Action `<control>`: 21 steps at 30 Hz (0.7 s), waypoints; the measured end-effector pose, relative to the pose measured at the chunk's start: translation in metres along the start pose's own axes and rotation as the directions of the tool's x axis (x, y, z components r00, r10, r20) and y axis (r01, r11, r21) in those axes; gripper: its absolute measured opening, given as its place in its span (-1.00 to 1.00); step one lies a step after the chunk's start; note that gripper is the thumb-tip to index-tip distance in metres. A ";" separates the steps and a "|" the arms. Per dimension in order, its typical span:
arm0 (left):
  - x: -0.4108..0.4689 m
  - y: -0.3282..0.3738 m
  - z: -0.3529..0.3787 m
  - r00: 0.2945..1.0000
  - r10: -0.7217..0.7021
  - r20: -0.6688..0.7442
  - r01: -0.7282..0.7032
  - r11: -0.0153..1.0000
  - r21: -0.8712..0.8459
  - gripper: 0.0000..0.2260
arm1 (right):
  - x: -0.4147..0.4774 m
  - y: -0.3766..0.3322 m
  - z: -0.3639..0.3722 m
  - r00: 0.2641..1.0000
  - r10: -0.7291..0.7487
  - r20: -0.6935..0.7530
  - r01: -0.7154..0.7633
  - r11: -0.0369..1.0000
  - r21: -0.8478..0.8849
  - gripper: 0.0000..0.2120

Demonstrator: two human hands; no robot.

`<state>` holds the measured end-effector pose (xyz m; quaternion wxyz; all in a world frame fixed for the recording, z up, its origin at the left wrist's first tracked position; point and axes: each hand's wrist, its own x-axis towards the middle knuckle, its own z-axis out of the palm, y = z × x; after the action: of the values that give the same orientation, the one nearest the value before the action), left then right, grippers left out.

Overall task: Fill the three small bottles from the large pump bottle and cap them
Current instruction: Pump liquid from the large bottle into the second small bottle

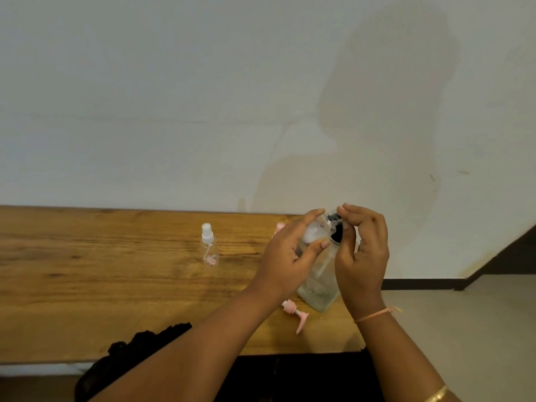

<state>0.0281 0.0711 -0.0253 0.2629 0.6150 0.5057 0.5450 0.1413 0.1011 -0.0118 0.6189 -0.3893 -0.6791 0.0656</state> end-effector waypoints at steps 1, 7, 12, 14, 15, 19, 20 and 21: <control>0.001 0.002 -0.002 1.000 0.005 0.001 -0.005 1.000 -0.004 -0.56 | 0.001 -0.002 0.000 1.000 0.001 -0.005 -0.001 1.000 0.009 -0.64; 0.001 0.007 -0.006 1.000 0.004 0.013 -0.004 1.000 0.026 -0.59 | 0.006 0.001 -0.003 1.000 -0.026 0.001 0.026 1.000 -0.013 -0.68; -0.002 -0.001 -0.005 1.000 -0.007 0.014 0.006 0.997 0.078 -0.59 | 0.000 0.014 -0.002 0.997 -0.073 0.030 0.075 0.995 -0.064 -0.69; -0.006 -0.006 -0.006 0.999 -0.025 0.037 0.021 0.994 0.106 -0.60 | 0.001 0.018 -0.004 0.997 -0.067 0.029 0.069 0.995 -0.069 -0.71; -0.008 -0.006 -0.006 0.999 -0.022 0.049 0.016 0.992 0.124 -0.60 | 0.001 0.017 -0.005 0.997 -0.068 0.022 0.069 0.995 -0.069 -0.71; -0.010 -0.006 -0.005 0.997 -0.007 -0.073 0.009 1.000 0.026 -0.57 | -0.003 0.000 0.004 0.994 -0.105 0.026 0.106 0.994 -0.040 -0.74; -0.010 -0.006 -0.003 0.995 -0.019 -0.096 0.018 1.000 -0.008 -0.56 | -0.003 -0.005 0.007 0.995 -0.101 0.026 0.102 0.995 -0.021 -0.75; -0.011 -0.006 -0.002 0.994 -0.031 -0.104 0.027 0.999 -0.038 -0.56 | -0.003 -0.009 0.009 0.995 -0.093 0.030 0.093 0.996 0.000 -0.75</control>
<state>0.0253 0.0629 -0.0340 0.2553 0.5733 0.5176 0.5816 0.1294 0.0963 -0.0114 0.6109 -0.3568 -0.7055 0.0420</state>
